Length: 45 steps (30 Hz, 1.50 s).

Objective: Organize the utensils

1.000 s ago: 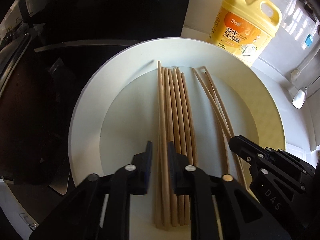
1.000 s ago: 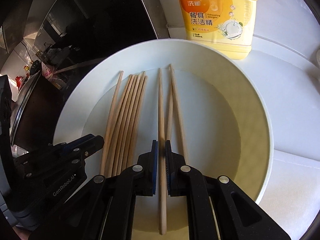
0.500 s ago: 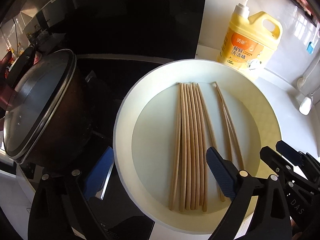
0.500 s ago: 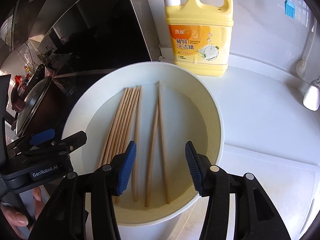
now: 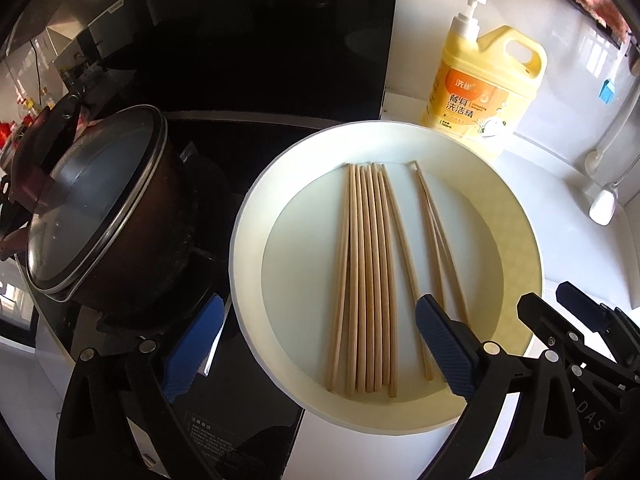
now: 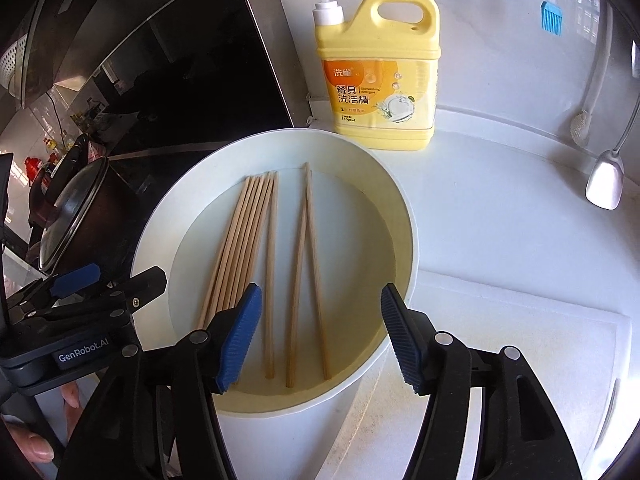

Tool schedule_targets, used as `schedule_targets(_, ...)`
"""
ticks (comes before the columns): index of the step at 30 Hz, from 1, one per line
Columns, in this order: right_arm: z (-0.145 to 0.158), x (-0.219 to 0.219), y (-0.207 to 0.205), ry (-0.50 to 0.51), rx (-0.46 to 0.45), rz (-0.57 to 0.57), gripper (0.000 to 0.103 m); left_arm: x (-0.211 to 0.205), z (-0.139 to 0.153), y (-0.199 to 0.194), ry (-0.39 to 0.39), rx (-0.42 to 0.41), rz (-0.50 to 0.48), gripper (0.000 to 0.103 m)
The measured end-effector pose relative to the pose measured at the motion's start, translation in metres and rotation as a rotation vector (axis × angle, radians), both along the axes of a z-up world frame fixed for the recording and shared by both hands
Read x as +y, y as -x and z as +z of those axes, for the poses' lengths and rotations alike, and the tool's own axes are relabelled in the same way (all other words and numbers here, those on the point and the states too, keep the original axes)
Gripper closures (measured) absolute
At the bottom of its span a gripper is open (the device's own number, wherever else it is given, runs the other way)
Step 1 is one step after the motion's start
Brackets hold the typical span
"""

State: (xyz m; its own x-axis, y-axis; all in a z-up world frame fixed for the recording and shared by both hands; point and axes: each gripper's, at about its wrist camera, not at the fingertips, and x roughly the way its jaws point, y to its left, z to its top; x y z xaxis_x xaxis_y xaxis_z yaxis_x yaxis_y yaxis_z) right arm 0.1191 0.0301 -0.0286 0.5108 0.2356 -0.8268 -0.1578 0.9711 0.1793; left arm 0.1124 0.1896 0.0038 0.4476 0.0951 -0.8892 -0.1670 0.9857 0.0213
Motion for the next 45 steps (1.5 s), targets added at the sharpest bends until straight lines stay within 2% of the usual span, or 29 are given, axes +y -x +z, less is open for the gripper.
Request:
schedule_targets(31, 0.009, 0.002, 0.005, 0.025, 0.006, 0.009, 0.041, 0.013, 0.003, 0.003, 0.029, 0.009, 0.039, 0.008)
schedule_targets(36, 0.008, 0.003, 0.005, 0.031, 0.009, 0.015, 0.041, 0.012, 0.001, 0.003, -0.007, 0.010, 0.050, 0.007)
schedule_targets(45, 0.008, 0.004, 0.005, 0.030, 0.011, 0.016, 0.041, 0.011, 0.000, 0.004, -0.026, 0.016, 0.047, 0.007)
